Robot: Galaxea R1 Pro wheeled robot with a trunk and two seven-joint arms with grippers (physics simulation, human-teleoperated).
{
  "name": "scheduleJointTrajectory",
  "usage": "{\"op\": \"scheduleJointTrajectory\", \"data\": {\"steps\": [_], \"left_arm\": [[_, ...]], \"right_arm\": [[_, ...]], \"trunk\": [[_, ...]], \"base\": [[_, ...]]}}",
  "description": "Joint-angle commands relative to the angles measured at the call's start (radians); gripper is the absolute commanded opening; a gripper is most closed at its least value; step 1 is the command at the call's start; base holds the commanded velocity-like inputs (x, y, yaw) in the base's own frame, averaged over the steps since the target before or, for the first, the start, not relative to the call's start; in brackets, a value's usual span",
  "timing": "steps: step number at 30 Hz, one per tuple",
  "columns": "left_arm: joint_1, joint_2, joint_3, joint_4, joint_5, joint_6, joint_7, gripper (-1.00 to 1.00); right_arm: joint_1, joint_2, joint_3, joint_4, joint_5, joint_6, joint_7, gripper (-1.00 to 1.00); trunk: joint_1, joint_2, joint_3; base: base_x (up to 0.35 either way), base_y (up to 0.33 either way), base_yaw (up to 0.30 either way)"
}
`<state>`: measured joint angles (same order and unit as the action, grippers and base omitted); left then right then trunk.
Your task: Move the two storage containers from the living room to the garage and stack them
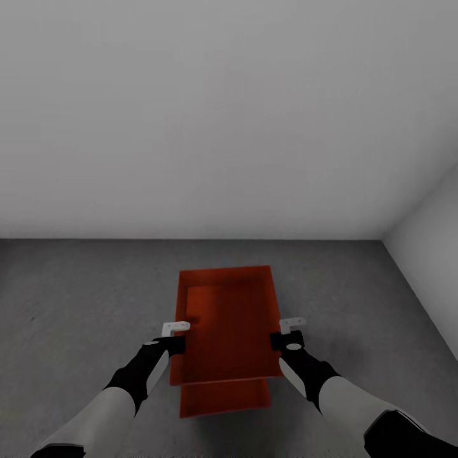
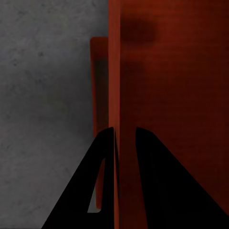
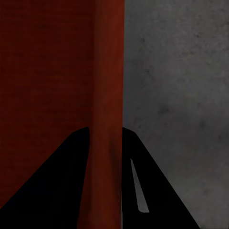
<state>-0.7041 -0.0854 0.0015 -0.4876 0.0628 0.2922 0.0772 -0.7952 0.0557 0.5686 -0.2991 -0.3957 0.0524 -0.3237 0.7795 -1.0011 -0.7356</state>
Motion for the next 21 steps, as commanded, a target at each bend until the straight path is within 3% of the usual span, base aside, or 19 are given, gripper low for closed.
{"op": "scheduleJointTrajectory", "data": {"steps": [1,21], "left_arm": [[0.0,0.0,-0.02,-0.005,0.012,0.005,0.01,-1.0],[0.0,0.0,-0.02,-0.005,0.012,0.005,0.009,-1.0]], "right_arm": [[-0.001,0.0,0.013,0.002,-0.025,0.029,-0.009,-1.0],[-0.001,0.0,0.013,0.002,-0.025,0.029,-0.009,-1.0]], "trunk": [[0.004,-0.008,-0.006],[0.081,-0.148,-0.1]], "base": [[0.0,0.0,0.0],[0.0,0.0,0.0]]}}
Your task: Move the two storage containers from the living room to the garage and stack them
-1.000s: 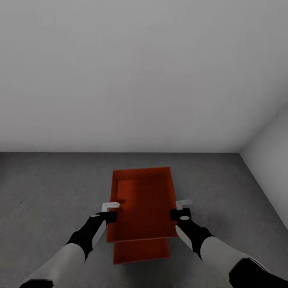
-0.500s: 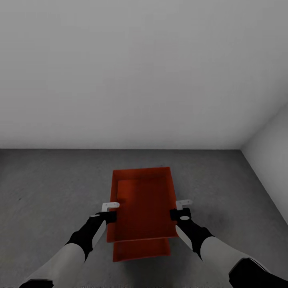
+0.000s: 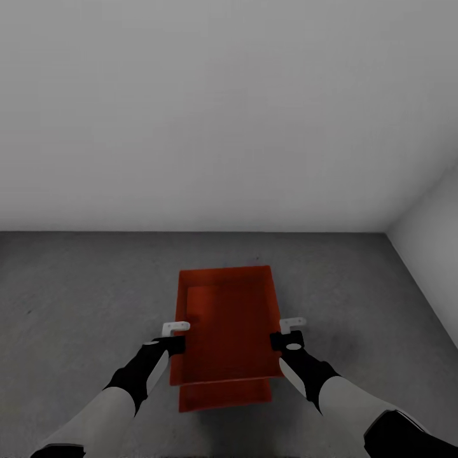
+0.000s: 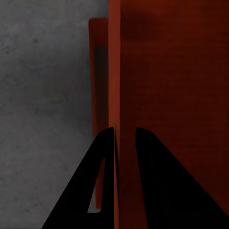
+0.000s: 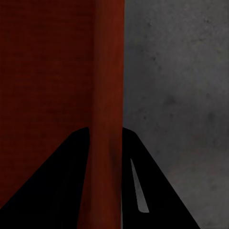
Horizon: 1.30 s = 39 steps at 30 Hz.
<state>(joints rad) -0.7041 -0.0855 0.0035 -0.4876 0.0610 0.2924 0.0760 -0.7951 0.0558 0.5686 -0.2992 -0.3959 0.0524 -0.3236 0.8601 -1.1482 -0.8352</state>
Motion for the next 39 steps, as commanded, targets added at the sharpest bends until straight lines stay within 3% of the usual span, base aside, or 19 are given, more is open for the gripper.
{"op": "scheduleJointTrajectory", "data": {"steps": [1,26,39], "left_arm": [[0.0,0.0,-0.022,-0.005,0.014,0.005,0.01,-1.0],[0.0,0.0,-0.022,-0.005,0.014,0.005,0.01,-1.0],[0.0,0.0,-0.022,-0.009,0.013,0.007,0.01,-1.0]], "right_arm": [[-0.001,-0.001,0.013,0.002,-0.024,0.029,-0.009,-1.0],[-0.001,-0.001,0.013,0.002,-0.024,0.029,-0.009,-1.0],[-0.001,-0.001,0.013,0.002,-0.024,0.029,-0.009,-1.0]], "trunk": [[0.004,-0.008,-0.006],[0.1,-0.183,-0.123],[0.1,-0.183,-0.136]], "base": [[0.0,0.0,0.0],[0.0,0.0,0.0],[0.0,0.0,0.0]]}}
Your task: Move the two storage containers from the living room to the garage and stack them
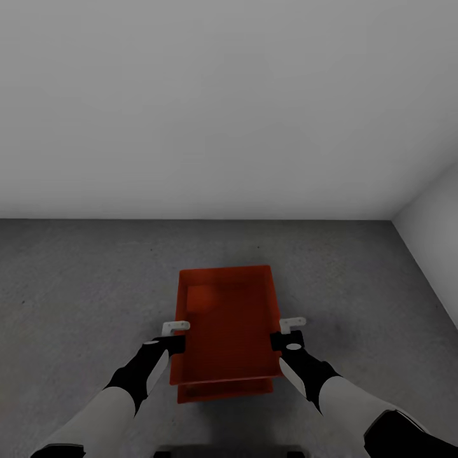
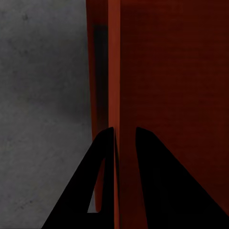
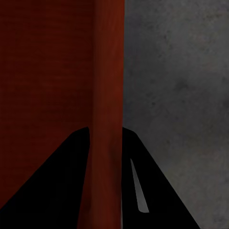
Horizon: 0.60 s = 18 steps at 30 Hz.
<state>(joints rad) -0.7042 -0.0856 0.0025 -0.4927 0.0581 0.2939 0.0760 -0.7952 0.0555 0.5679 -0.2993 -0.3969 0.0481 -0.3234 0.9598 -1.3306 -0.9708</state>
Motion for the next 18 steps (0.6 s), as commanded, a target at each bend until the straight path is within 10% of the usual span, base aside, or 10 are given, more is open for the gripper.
{"op": "scheduleJointTrajectory", "data": {"steps": [1,18], "left_arm": [[0.0,0.0,-0.021,-0.004,0.016,0.005,0.01,-1.0],[0.0,0.0,-0.021,0.0,0.016,0.004,0.011,-1.0]], "right_arm": [[-0.001,-0.001,0.014,0.002,-0.023,0.033,-0.009,-1.0],[-0.001,0.0,0.014,0.002,-0.023,0.035,-0.008,-1.0]], "trunk": [[0.0,0.0,-0.001],[0.0,0.0,-0.001]], "base": [[0.0,0.0,0.0],[0.03,0.069,0.0]]}}
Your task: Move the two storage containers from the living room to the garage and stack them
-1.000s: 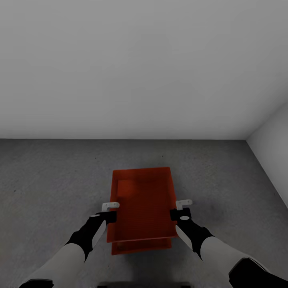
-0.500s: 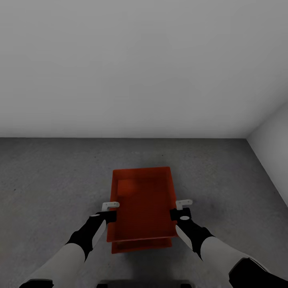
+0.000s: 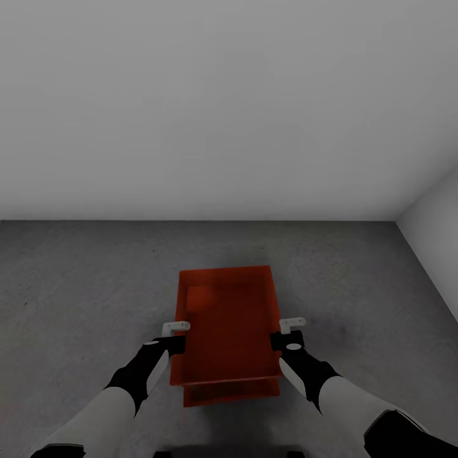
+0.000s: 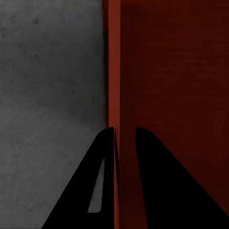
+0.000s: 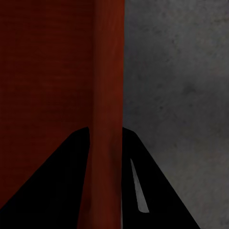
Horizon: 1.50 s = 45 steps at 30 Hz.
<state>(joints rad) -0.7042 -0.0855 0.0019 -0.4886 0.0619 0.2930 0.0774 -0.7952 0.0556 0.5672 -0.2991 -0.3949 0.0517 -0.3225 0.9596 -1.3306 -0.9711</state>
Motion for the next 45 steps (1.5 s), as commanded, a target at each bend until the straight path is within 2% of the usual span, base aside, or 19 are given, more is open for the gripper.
{"op": "scheduleJointTrajectory", "data": {"steps": [1,23,34,45], "left_arm": [[0.0,0.0,-0.02,-0.004,0.012,0.005,0.01,-1.0],[0.0,0.0,-0.02,-0.009,0.013,0.002,0.013,-1.0],[0.0,0.0,-0.02,-0.006,0.013,0.004,0.013,-1.0],[0.0,0.0,-0.02,-0.004,0.013,0.002,0.013,-1.0]], "right_arm": [[-0.001,0.0,0.014,0.002,-0.025,0.031,-0.01,-1.0],[-0.001,0.0,0.014,0.002,-0.025,0.031,-0.01,-1.0],[-0.001,0.0,0.014,0.002,-0.025,0.03,-0.01,-1.0],[-0.001,0.0,0.014,0.002,-0.025,0.03,-0.01,-1.0]], "trunk": [[0.0,0.0,-0.001],[0.0,0.0,-0.001],[0.0,0.0,-0.001],[0.0,0.0,-0.001]], "base": [[0.134,0.236,0.0],[0.015,0.025,0.0],[-0.141,0.0,0.0],[-0.012,0.0,0.0]]}}
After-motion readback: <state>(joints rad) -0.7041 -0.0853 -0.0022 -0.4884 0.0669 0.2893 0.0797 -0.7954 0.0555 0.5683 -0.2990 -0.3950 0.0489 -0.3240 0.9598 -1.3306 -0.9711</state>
